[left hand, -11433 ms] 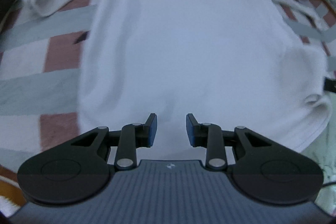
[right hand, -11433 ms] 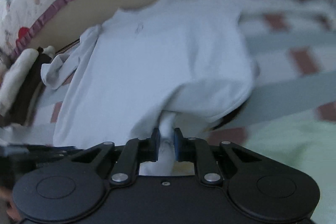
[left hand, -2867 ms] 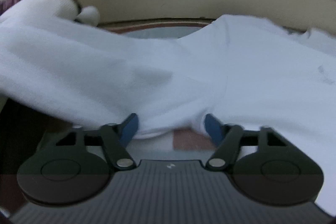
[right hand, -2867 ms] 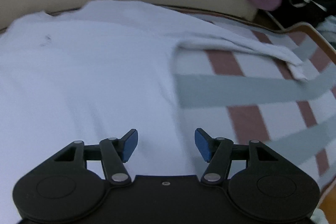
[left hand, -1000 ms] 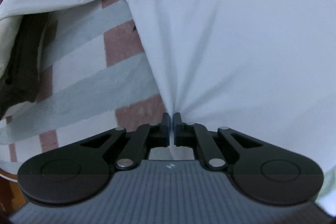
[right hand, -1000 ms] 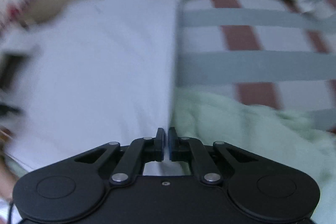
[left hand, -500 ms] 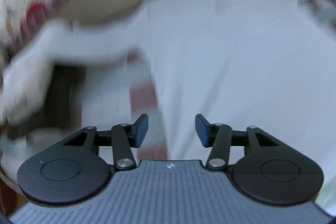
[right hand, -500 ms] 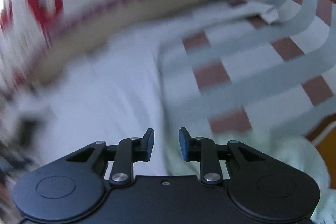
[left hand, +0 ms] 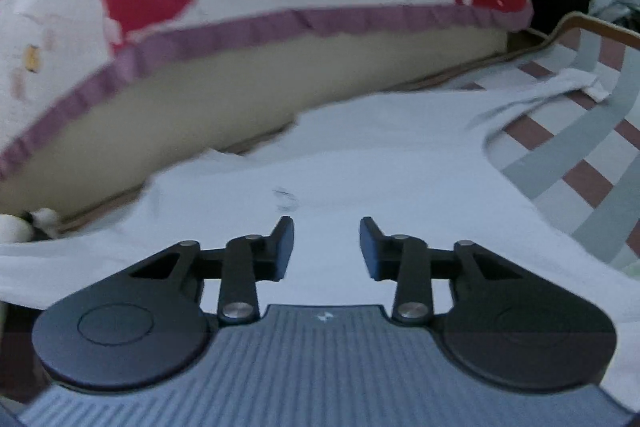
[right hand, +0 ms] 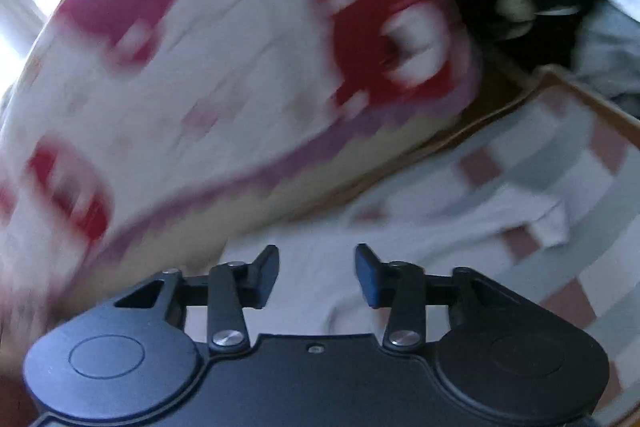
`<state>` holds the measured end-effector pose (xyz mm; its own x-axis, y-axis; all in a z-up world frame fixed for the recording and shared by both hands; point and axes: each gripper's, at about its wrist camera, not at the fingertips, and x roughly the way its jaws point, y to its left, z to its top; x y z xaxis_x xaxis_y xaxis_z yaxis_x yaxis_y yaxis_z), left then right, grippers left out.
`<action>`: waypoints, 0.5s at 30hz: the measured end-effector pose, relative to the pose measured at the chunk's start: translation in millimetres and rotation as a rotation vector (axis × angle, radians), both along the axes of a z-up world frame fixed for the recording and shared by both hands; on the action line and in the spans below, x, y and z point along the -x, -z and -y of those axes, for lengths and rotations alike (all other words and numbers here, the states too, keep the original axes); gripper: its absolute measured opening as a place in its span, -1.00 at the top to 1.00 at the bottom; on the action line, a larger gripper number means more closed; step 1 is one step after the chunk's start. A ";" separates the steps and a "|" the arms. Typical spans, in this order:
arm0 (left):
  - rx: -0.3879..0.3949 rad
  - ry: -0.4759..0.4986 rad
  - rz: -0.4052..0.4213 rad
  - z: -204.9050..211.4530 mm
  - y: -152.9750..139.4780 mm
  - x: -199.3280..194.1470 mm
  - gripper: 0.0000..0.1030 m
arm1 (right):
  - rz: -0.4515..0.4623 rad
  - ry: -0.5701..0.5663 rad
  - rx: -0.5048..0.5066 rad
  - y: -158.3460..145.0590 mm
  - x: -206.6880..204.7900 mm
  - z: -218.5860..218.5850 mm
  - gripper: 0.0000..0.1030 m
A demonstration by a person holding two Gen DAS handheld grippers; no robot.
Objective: Fold clothes
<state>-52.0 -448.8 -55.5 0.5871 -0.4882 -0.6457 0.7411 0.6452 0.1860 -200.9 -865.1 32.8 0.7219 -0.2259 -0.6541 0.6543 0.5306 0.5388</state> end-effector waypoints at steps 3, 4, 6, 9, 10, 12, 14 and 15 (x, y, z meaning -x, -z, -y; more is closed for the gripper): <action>0.026 0.016 -0.071 31.8 17.6 -1.8 0.44 | -0.011 0.108 -0.076 47.8 -7.0 -1.6 0.50; 0.045 0.029 -0.096 43.3 23.2 -4.3 0.44 | -0.015 0.144 -0.101 63.7 -9.4 -2.2 0.50; 0.041 0.080 -0.126 74.1 35.0 -9.4 0.44 | -0.022 0.215 -0.152 95.5 -14.1 -3.3 0.49; 0.008 0.148 -0.125 123.3 48.6 -15.4 0.38 | -0.050 0.337 -0.181 135.1 -13.1 1.6 0.44; -0.011 0.165 -0.112 139.7 52.0 -17.2 0.36 | -0.074 0.390 -0.151 141.2 -5.8 8.8 0.43; -0.027 0.209 -0.089 167.2 57.0 -19.8 0.20 | -0.077 0.477 -0.130 155.8 19.5 24.8 0.42; -0.017 0.254 -0.083 184.9 60.1 -21.4 0.04 | -0.075 0.562 -0.113 170.6 45.7 40.8 0.39; -0.011 0.272 -0.084 193.2 63.5 -21.8 0.01 | -0.074 0.604 -0.104 178.0 58.8 48.9 0.39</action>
